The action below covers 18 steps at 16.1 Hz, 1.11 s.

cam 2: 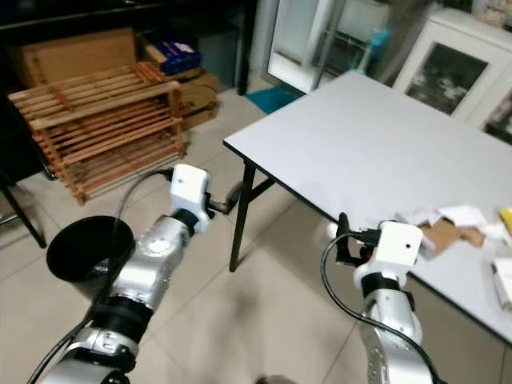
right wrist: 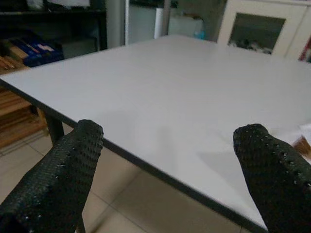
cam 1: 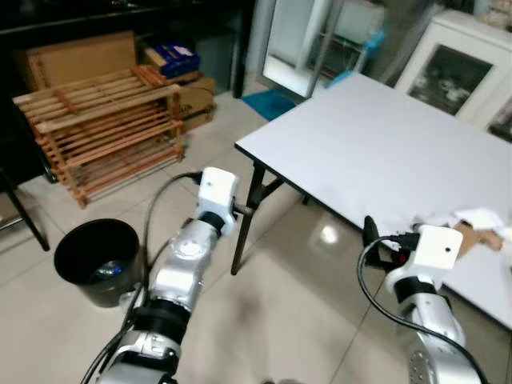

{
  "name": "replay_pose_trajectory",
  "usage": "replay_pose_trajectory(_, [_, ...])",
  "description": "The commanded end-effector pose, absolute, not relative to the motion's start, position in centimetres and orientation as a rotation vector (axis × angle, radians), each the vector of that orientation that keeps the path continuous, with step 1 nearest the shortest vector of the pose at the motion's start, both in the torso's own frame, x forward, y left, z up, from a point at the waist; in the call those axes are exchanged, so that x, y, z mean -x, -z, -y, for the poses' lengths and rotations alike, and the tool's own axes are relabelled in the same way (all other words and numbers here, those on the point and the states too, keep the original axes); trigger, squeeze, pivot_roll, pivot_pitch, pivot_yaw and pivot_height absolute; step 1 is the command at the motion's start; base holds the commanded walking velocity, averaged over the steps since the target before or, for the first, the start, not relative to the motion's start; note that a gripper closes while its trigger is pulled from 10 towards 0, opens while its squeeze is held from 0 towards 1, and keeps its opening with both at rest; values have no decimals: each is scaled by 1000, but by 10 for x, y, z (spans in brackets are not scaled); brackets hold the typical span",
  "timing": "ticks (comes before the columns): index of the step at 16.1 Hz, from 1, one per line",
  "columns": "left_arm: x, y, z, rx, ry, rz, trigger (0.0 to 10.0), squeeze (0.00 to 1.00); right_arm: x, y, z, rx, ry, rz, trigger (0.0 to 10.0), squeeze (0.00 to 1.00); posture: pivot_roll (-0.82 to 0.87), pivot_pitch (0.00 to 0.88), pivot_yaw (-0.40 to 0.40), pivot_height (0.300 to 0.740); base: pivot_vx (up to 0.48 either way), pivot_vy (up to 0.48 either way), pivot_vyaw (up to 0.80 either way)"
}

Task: Picking trash to rubbish bin

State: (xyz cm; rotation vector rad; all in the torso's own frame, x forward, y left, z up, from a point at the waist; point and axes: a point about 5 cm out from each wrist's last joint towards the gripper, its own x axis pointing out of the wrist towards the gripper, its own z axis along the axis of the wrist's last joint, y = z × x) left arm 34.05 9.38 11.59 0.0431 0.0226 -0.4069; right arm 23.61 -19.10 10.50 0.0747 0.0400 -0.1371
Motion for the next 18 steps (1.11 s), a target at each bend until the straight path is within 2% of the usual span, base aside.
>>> replay_pose_trajectory(1, [-340, -119, -81, -34, 445, -12, 10000, 0, -235, -106, 199, -59, 165, -40, 10000, 0, 154, 62, -85, 740, 0, 0, -756])
replay_pose_trajectory(15, [-341, -121, -79, -41, 455, -17, 10000, 0, -235, -110, 199, -58, 171, -27, 10000, 0, 156, 64, -82, 740, 0, 0, -750])
replay_pose_trajectory(17, [-340, -115, -84, -81, 458, -52, 10000, 0, -234, -114, 202, -41, 186, -1, 10000, 0, 155, 61, -78, 740, 0, 0, -244])
replay_pose_trajectory(18, [-336, -102, -98, -122, 456, -101, 10000, 0, -234, -118, 206, -32, 210, 20, 10000, 0, 161, 61, -67, 740, 0, 0, 0])
